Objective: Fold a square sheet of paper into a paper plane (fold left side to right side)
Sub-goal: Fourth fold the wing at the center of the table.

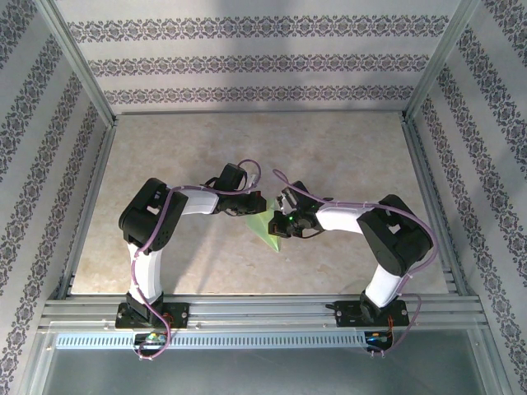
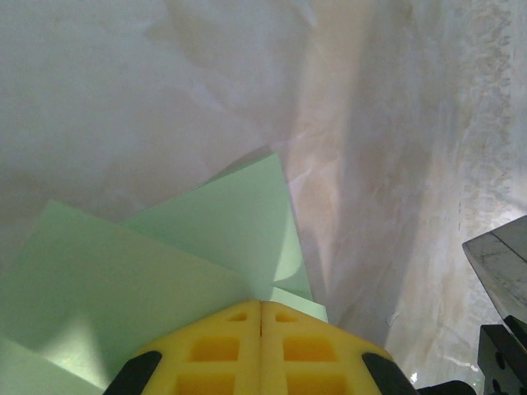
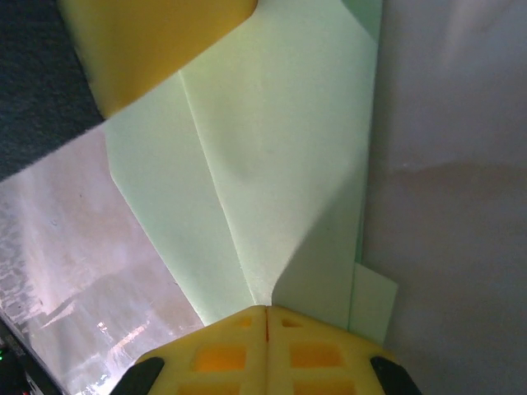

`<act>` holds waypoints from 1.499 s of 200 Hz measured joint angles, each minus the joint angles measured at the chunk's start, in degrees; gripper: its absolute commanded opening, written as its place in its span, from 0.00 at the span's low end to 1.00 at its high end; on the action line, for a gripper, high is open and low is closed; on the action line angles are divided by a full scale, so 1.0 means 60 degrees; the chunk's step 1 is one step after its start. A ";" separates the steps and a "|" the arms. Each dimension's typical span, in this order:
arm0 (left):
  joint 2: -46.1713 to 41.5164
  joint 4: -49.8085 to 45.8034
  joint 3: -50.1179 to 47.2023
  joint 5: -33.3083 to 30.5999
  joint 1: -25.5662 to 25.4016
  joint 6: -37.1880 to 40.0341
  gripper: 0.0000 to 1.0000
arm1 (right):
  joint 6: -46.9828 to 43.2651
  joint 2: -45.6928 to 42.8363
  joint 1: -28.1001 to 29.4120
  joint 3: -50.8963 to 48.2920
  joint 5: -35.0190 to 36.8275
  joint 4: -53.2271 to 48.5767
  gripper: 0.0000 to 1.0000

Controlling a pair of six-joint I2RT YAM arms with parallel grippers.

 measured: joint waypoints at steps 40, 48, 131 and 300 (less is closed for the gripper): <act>-0.0055 -0.0175 0.0051 -0.0047 -0.0004 0.0018 0.03 | -0.0197 0.0018 0.0000 -0.0004 0.0029 -0.0022 0.00; -0.0127 -0.0324 0.0051 -0.0146 -0.0004 0.0051 0.03 | -0.0251 0.0018 0.0000 -0.0004 0.0040 -0.0029 0.00; -0.2262 -0.0324 -0.0896 -0.0339 -0.0131 0.0036 0.01 | -0.0477 0.0062 -0.0084 -0.0007 -0.0117 0.0000 0.00; -0.0641 0.0084 -0.0769 -0.0510 -0.0590 -0.0350 0.00 | -0.0871 0.0131 -0.0124 0.0084 -0.0229 -0.0200 0.00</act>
